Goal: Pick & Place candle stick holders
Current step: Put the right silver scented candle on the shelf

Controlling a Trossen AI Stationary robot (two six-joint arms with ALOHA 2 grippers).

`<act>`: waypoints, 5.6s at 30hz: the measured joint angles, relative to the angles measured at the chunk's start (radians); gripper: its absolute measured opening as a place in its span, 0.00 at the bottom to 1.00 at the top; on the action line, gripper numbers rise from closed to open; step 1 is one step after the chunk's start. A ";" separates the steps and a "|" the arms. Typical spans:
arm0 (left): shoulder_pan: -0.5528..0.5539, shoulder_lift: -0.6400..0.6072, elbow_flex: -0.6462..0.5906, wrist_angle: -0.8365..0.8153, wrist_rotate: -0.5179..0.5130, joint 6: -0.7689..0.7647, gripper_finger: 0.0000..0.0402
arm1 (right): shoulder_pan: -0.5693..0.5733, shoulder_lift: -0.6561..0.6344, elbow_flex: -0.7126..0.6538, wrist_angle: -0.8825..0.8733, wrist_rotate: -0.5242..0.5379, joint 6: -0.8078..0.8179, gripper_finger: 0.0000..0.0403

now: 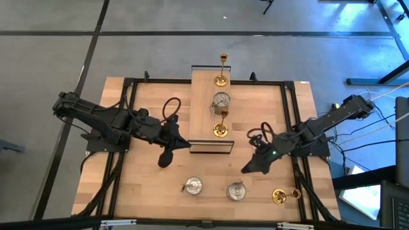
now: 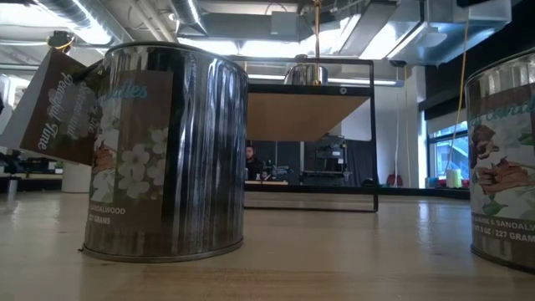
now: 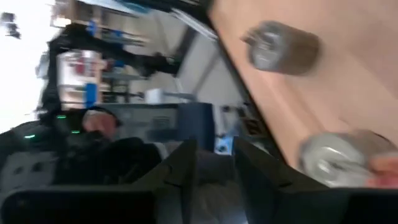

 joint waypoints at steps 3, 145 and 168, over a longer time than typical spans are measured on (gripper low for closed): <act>0.000 0.000 0.000 -0.011 -0.015 0.003 0.00 | 0.001 0.000 0.000 -0.057 -0.017 0.014 0.31; -0.365 0.385 0.163 0.080 -0.289 -0.357 0.00 | 0.248 0.383 0.148 -0.128 0.026 -0.298 0.43; -0.331 0.681 0.314 0.154 -0.278 -0.563 0.00 | 0.297 0.386 0.125 -0.361 0.159 -0.761 0.43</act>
